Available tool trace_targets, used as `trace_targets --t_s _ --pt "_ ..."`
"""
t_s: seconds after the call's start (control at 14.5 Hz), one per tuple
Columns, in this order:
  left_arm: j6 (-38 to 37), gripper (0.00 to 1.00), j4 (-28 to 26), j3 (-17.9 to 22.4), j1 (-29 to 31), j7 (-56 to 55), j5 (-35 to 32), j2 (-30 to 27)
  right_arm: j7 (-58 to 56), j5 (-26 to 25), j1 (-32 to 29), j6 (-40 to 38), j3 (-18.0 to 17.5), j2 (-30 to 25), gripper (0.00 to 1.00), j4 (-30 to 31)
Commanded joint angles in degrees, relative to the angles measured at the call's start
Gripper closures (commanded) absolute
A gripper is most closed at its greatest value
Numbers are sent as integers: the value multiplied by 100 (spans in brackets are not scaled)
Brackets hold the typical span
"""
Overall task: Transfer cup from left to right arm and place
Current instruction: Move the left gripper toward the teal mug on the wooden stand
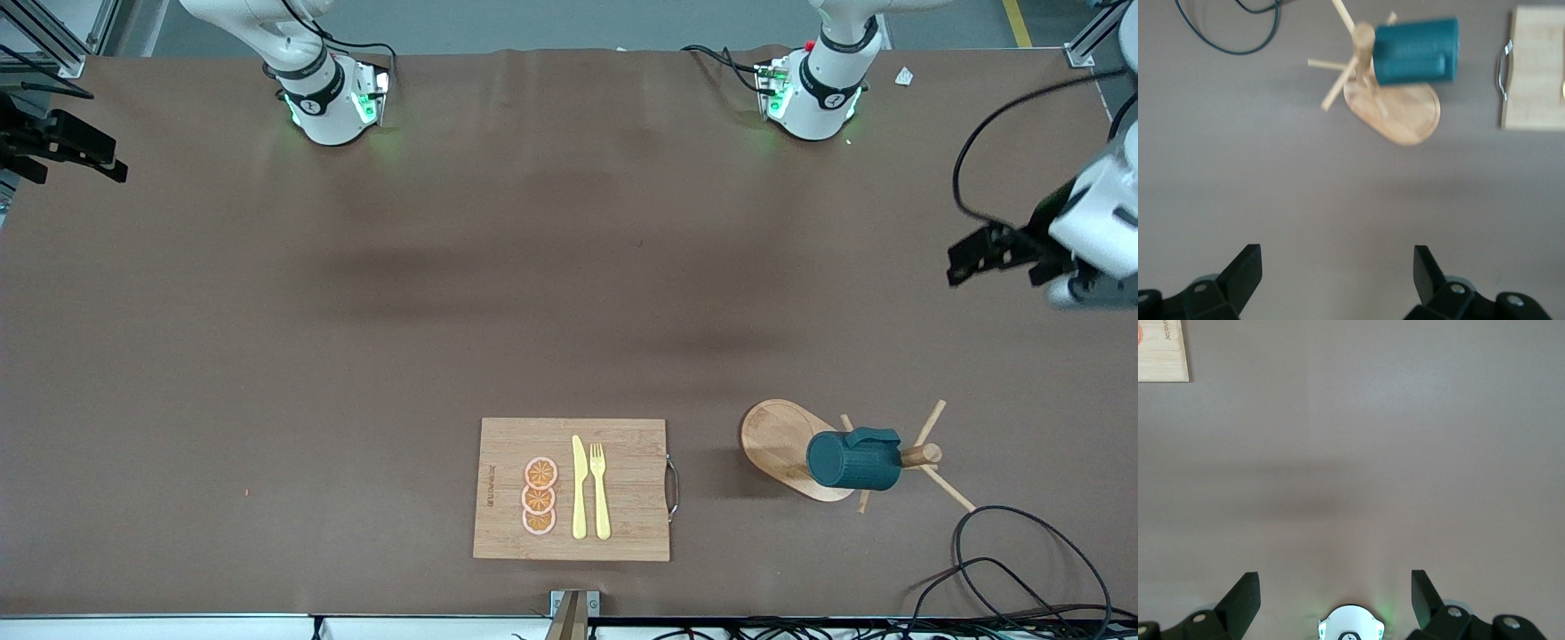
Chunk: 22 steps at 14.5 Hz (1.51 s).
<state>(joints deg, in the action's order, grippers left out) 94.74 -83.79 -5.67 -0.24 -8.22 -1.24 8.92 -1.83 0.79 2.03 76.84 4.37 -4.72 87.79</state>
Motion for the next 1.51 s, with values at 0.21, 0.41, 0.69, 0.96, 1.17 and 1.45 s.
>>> trace_targets --t_s 0.21,0.41,0.69,0.96,1.17,1.45 --pt "1203 0 231 -144 -143 -2234 176 540 -45 9 87 15 46 -152 0 142" --pt "1091 0 127 -153 -108 -3216 220 392 -45 9 87 15 46 -152 0 150" --pt "1029 0 47 -460 -152 -5036 229 426 -45 9 87 15 46 -152 0 150" --pt "1029 0 -111 -522 -126 -6531 238 409 -45 9 87 15 46 -152 0 150" --pt "985 0 -155 -505 49 -7235 238 417 -45 9 87 15 46 -152 0 150" --pt "870 0 -164 -487 296 -7879 229 479 -45 9 79 15 46 -152 0 150"
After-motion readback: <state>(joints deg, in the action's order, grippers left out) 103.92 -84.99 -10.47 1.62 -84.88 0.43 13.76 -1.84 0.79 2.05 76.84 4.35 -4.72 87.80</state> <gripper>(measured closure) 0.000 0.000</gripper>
